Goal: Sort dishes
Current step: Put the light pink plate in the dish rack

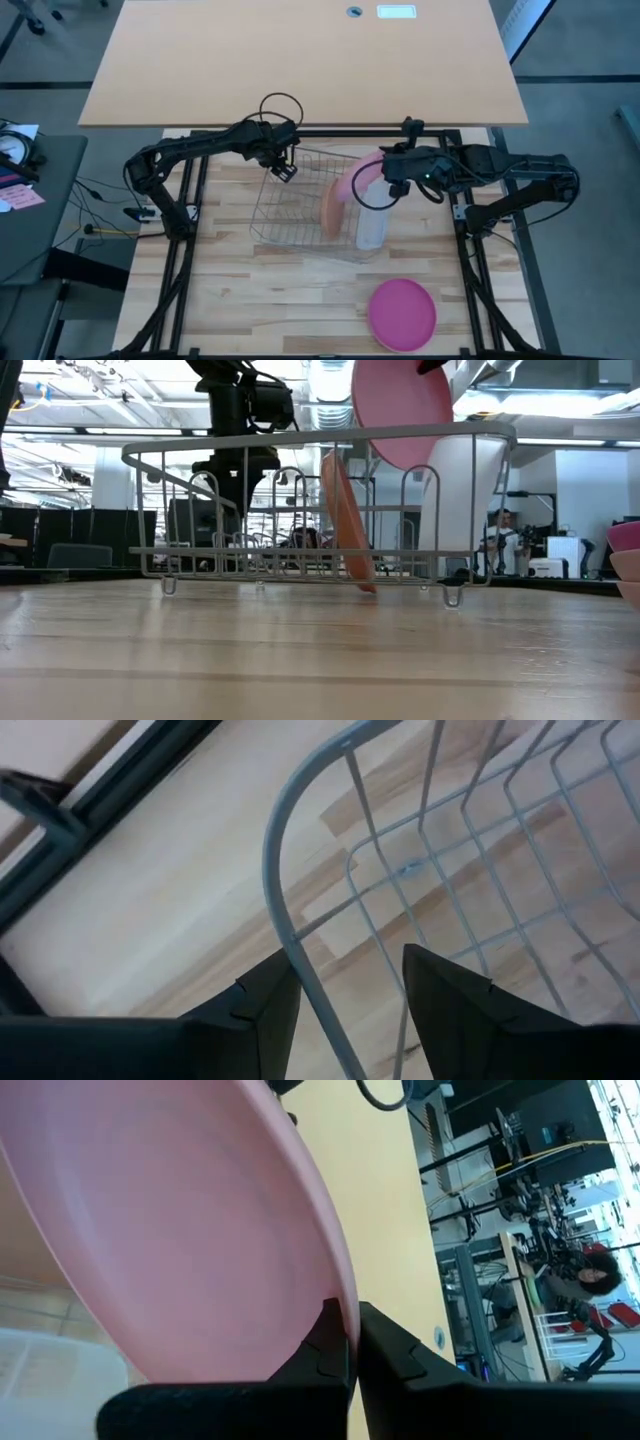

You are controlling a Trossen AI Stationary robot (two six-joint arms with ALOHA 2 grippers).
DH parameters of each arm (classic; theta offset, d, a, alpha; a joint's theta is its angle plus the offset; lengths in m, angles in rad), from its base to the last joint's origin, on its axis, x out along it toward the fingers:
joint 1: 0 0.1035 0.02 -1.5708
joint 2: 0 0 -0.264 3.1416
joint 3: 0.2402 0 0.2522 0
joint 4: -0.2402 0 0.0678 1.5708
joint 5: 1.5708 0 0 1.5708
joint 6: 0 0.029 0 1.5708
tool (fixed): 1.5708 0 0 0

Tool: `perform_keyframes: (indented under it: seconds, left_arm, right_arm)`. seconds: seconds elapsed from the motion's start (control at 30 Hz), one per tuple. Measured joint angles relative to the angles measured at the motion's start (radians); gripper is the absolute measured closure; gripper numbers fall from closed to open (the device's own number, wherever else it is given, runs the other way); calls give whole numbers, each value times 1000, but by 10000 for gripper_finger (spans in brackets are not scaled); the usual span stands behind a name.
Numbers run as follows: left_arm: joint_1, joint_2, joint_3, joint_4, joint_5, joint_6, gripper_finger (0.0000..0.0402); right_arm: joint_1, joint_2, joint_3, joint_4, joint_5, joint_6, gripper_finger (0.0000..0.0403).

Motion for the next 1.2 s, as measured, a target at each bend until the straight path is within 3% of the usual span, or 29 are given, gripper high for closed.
perform_keyframes:
  seconds: [0.3,0.6,0.8,0.93,1.2]
  left_arm:
    - [2,-86,0,5,1,105,233]
    - [-6,-263,-89,-31,-75,111,233]
    - [-31,-360,-223,-50,-65,0,233]
    - [-82,-400,-321,-49,15,-96,233]
    - [-324,-450,-427,-45,108,-310,233]
  right_arm:
    - [-41,0,0,27,-179,7,395]
    - [-46,0,0,141,-207,-26,395]
    - [5,0,0,117,-208,54,395]
    - [55,0,0,94,-208,84,395]
    - [124,0,0,84,-207,92,395]
